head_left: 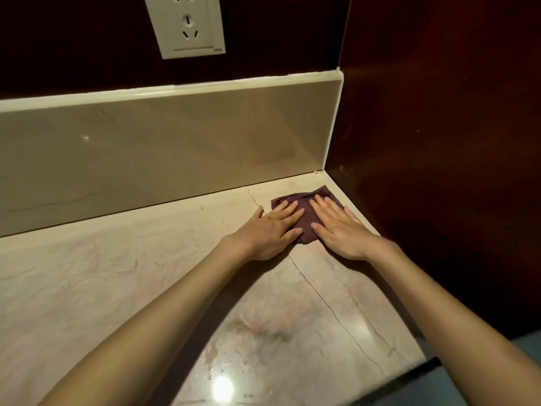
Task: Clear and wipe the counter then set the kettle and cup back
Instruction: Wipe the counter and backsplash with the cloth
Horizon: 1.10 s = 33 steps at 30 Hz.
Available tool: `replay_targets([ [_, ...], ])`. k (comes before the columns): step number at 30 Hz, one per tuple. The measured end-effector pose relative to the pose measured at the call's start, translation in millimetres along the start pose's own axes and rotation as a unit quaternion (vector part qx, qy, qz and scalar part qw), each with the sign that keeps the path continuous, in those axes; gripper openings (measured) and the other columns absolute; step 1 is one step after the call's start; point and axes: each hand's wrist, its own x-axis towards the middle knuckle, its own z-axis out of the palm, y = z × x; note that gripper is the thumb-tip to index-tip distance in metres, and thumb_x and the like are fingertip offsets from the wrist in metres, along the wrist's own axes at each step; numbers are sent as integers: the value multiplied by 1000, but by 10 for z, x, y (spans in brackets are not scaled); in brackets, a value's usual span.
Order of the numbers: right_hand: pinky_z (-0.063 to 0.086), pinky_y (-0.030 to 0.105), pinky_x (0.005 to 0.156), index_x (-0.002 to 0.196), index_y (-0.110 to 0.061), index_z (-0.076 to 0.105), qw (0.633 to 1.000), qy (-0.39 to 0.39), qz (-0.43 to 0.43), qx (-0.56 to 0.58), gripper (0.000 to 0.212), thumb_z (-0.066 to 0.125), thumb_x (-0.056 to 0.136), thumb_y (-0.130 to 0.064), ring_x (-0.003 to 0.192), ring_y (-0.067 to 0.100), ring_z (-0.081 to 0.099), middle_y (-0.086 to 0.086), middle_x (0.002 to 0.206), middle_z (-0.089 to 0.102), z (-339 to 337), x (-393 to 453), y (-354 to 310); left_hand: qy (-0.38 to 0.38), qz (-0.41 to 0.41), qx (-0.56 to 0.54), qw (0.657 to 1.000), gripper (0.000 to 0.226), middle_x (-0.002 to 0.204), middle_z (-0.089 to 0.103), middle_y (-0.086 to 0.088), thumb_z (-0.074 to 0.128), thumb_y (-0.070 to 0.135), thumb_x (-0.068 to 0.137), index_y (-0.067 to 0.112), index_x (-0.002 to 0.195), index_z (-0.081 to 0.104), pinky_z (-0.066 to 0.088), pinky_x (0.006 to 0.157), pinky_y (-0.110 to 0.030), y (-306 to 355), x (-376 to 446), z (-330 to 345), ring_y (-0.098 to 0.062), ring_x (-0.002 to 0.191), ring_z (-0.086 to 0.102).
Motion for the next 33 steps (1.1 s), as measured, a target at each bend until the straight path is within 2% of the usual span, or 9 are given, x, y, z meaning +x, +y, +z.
replay_targets([
  [20,-10,28,115,152,-24,-8,1000,-6,5,3,57,17,103,-38,144,5,-16,-8,159,-16,312,-1665,180,-28,27,6,999,57,160,-6,6,19,47,101,27,152,1,-4,119,-48,1233,-998,443,-8,146,-10],
  [33,-12,28,113,151,-26,-8,999,14,-25,17,58,19,103,-42,134,-5,-19,-11,158,-15,486,-2247,184,-20,22,-12,1000,57,160,-3,9,19,48,101,29,152,4,-8,118,-48,1581,-1436,598,-5,146,-7],
])
